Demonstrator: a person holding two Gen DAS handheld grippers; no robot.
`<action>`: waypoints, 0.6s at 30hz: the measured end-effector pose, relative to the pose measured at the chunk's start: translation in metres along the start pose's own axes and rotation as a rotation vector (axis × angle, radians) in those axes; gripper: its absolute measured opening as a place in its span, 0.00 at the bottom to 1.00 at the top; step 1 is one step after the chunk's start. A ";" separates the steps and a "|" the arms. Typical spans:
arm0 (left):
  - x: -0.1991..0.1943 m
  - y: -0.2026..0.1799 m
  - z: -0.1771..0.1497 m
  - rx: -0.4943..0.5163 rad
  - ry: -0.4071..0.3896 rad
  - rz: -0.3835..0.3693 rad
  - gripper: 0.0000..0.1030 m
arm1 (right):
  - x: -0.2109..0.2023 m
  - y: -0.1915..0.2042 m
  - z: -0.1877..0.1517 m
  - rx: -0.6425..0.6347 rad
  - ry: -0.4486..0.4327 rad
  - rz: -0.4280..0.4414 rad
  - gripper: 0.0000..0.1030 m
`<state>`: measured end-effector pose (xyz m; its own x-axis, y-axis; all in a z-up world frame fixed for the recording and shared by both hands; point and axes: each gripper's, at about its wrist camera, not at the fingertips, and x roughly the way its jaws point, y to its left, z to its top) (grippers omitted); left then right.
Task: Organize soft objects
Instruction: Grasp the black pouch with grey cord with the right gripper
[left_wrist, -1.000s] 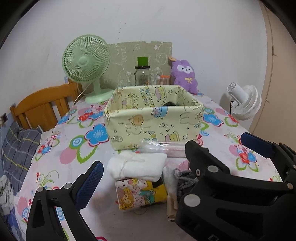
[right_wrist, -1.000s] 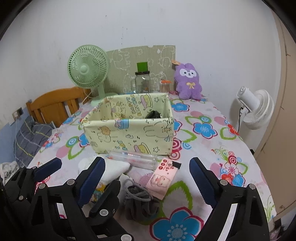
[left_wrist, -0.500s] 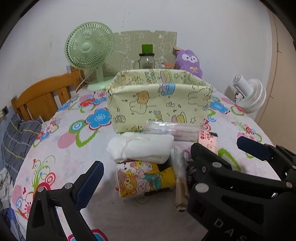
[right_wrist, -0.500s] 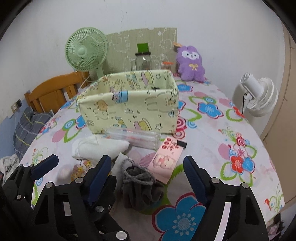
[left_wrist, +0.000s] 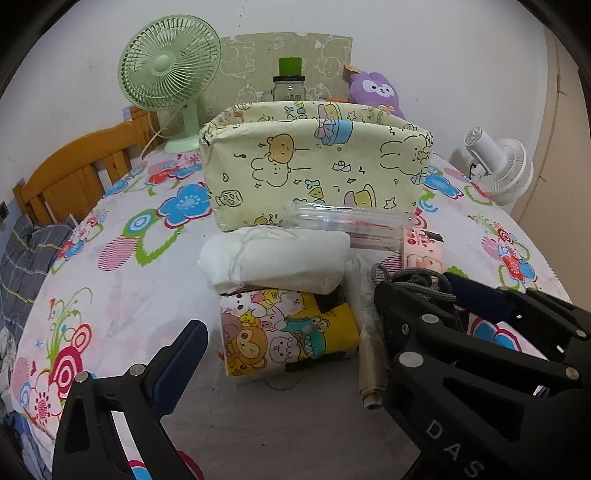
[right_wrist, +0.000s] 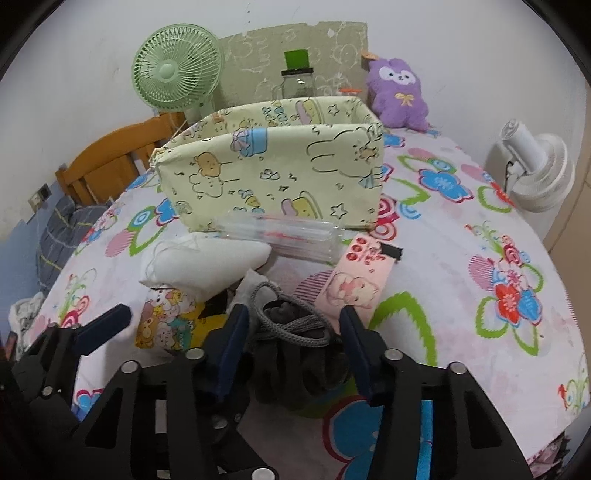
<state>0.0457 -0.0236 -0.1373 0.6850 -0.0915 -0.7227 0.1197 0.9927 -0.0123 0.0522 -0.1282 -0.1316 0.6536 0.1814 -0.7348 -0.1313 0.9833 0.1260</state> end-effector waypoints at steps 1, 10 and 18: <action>0.000 0.000 0.000 -0.001 -0.001 -0.004 0.98 | 0.000 0.000 0.000 0.005 -0.001 0.010 0.45; 0.004 -0.005 0.003 0.025 -0.001 0.031 0.98 | 0.001 -0.003 0.002 0.019 -0.004 0.009 0.40; 0.005 -0.004 -0.001 0.019 0.009 0.037 0.98 | -0.003 -0.008 0.003 0.026 -0.015 -0.003 0.38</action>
<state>0.0483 -0.0283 -0.1417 0.6826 -0.0545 -0.7288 0.1082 0.9938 0.0270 0.0539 -0.1363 -0.1286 0.6654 0.1784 -0.7249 -0.1099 0.9839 0.1412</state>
